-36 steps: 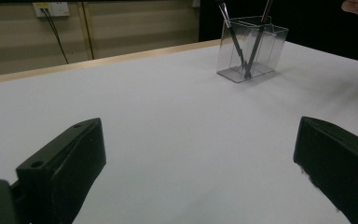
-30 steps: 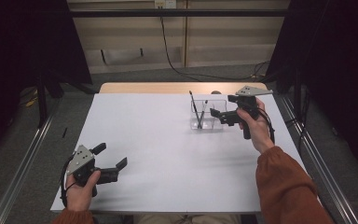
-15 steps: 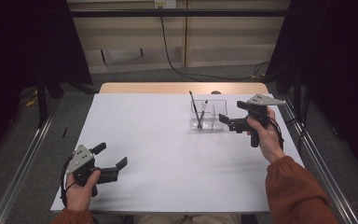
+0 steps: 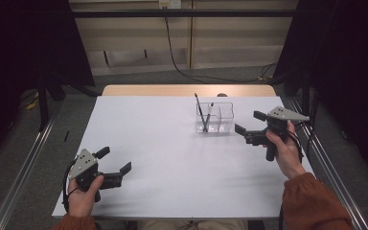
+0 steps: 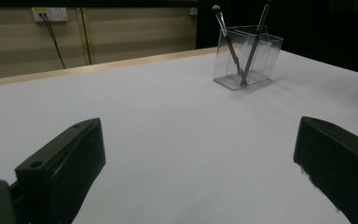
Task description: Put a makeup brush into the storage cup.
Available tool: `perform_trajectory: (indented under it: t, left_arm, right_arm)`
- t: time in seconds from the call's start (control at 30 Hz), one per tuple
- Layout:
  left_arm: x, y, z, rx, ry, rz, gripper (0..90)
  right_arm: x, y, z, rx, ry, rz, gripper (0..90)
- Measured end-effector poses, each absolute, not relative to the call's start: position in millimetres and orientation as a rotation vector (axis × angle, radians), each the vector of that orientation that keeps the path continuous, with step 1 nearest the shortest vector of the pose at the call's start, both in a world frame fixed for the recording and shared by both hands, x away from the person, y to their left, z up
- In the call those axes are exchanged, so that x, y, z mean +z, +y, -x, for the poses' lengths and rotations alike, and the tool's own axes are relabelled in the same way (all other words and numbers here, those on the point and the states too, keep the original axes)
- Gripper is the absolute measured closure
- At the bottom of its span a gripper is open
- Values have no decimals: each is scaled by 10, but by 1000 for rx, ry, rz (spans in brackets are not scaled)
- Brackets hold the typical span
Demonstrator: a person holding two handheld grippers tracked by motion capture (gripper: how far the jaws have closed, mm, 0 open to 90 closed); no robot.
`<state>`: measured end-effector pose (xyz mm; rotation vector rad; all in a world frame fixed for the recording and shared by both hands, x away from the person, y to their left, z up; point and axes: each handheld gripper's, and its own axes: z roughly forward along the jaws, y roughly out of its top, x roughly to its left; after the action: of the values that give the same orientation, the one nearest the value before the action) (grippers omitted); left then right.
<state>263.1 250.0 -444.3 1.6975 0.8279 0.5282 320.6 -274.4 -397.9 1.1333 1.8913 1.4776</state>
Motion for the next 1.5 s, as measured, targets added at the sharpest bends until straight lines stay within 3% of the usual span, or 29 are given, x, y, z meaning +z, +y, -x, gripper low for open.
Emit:
perform_trajectory:
  t: [1.5]
  left_arm:
    - [-4439, 2493, -2538, 532, 831, -1684, 22]
  right_arm:
    - [-4334, -3157, -2246, 1441, 1812, -1192, 16]
